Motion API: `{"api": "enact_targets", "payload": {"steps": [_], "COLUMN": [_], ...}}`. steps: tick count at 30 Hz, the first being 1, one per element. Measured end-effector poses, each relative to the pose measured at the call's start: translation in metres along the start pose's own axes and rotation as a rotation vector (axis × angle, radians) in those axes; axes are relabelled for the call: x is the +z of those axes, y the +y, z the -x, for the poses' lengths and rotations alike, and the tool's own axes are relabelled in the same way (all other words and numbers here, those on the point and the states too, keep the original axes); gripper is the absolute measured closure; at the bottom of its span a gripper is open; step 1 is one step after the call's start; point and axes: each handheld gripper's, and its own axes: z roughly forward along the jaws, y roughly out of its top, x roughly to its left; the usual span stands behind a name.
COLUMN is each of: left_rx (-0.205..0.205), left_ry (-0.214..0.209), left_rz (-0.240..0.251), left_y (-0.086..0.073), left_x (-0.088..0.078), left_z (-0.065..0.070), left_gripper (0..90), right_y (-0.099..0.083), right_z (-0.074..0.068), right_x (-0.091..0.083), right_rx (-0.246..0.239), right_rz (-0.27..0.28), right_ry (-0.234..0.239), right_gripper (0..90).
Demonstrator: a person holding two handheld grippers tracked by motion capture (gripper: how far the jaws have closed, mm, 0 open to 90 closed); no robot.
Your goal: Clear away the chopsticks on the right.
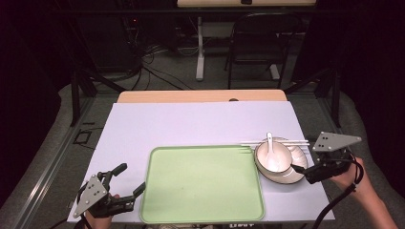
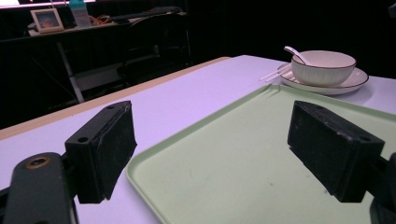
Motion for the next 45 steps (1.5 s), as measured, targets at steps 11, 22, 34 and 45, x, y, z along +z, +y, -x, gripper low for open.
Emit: {"api": "enact_targets", "payload": {"steps": [11,22,34,45], "left_rx": [-0.001,-0.001,-0.001,0.000], "left_ry": [0.002,0.001,0.000,0.001], "left_rz": [-0.002,0.000,-0.001,0.000], "left_y": [0.000,0.000,0.000,0.000], "left_x": [0.000,0.000,0.000,0.000], "left_z": [0.000,0.000,0.000,0.000], "left_gripper": [15.2,15.2,15.2,15.2], "right_y": [0.005,0.001,0.003,0.004], "right_z": [0.043,0.073,0.097,0.089], "right_x": [0.026,0.063,0.082,0.114], "right_rx": [-0.012,-0.006,-0.057,-0.221], "right_rz": [-0.154,-0.299,-0.384,-0.538], "right_ry": [0.086,0.168,0.145,0.148], "right_gripper": [0.0,0.0,14.2,43.8]}}
